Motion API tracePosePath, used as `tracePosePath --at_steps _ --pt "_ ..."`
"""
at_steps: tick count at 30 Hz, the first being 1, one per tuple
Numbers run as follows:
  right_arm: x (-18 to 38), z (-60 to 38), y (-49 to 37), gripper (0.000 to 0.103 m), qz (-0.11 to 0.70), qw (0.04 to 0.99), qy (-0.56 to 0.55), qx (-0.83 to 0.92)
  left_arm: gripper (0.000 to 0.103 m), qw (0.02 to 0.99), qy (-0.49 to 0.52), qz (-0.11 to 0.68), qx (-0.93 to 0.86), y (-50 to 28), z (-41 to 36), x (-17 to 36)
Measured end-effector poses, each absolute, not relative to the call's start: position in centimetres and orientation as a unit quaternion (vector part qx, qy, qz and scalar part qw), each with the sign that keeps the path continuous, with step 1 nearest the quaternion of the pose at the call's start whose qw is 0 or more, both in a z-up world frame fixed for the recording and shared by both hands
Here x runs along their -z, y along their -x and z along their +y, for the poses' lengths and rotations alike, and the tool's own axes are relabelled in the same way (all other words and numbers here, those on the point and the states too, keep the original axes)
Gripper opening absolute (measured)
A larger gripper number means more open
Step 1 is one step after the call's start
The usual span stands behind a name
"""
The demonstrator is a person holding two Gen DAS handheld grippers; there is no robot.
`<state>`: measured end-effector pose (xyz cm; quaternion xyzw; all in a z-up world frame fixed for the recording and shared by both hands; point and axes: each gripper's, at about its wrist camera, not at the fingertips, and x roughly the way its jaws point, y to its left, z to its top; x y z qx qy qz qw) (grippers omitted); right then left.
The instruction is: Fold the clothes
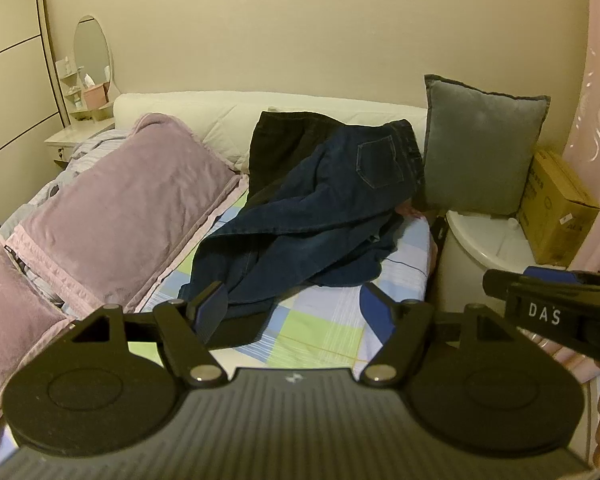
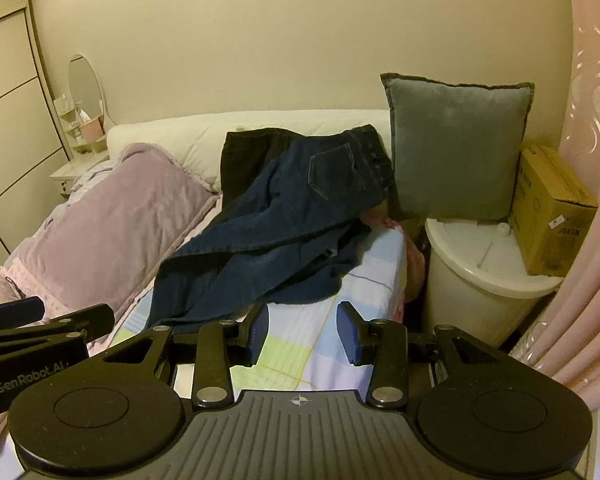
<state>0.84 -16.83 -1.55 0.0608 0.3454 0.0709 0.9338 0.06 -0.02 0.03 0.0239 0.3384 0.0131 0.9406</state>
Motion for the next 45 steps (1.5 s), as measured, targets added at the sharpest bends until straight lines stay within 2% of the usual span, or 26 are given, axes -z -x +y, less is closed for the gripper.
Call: tracePosePath --at_steps 45 --pt "1.5 -16.6 -4.2 0.042 0.345 0.936 -0.056 -0.051 0.070 0.936 0.005 0.352 -0.025 -2.4 4.9 1.4"
